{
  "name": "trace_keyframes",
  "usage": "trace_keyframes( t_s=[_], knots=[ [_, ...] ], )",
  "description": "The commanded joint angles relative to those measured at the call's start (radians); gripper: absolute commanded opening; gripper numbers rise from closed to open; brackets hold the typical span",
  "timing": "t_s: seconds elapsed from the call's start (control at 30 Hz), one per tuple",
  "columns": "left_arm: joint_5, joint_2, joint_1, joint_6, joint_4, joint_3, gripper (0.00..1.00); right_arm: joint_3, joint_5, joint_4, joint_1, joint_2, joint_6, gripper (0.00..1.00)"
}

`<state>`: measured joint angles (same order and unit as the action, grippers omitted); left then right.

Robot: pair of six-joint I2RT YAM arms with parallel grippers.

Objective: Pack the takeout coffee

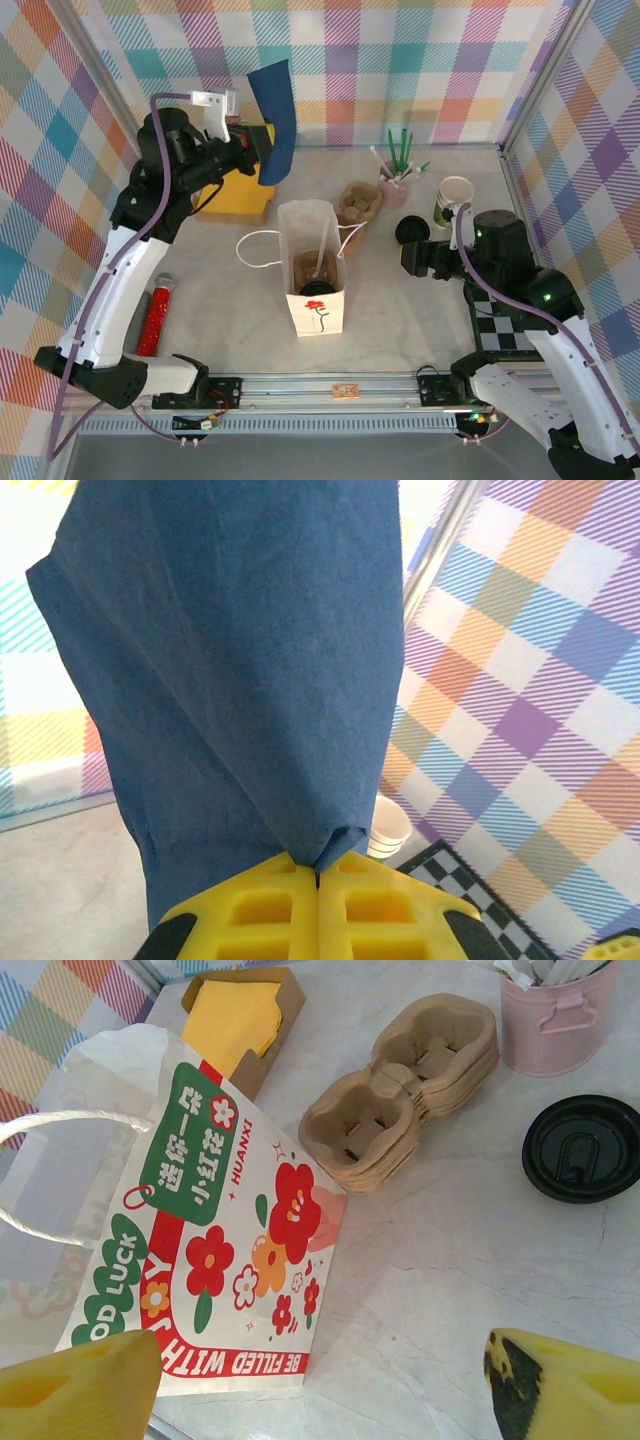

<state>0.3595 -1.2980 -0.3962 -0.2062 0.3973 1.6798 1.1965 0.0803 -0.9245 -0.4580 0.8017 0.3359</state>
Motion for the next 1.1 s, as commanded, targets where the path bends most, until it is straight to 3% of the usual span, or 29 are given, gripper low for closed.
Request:
trace_keyframes(
  t_s=[0.0,0.4,0.67,1.07],
  knots=[
    [0.064,0.043,-0.02,-0.062,-0.1,-0.051,0.0,-0.006,0.021,0.013,0.004,-0.01,0.017,0.84],
    [0.104,0.192,-0.08,-0.128,-0.441,-0.385,0.0,-0.002,0.045,0.021,0.004,-0.007,0.033,0.83],
    [0.042,0.238,-0.165,-0.058,-0.492,-0.502,0.0,-0.002,0.056,0.032,0.004,-0.002,0.045,0.82],
    [-0.043,0.291,-0.212,0.005,-0.597,-0.665,0.0,-0.006,0.065,0.045,0.004,0.01,0.051,0.82]
  ],
)
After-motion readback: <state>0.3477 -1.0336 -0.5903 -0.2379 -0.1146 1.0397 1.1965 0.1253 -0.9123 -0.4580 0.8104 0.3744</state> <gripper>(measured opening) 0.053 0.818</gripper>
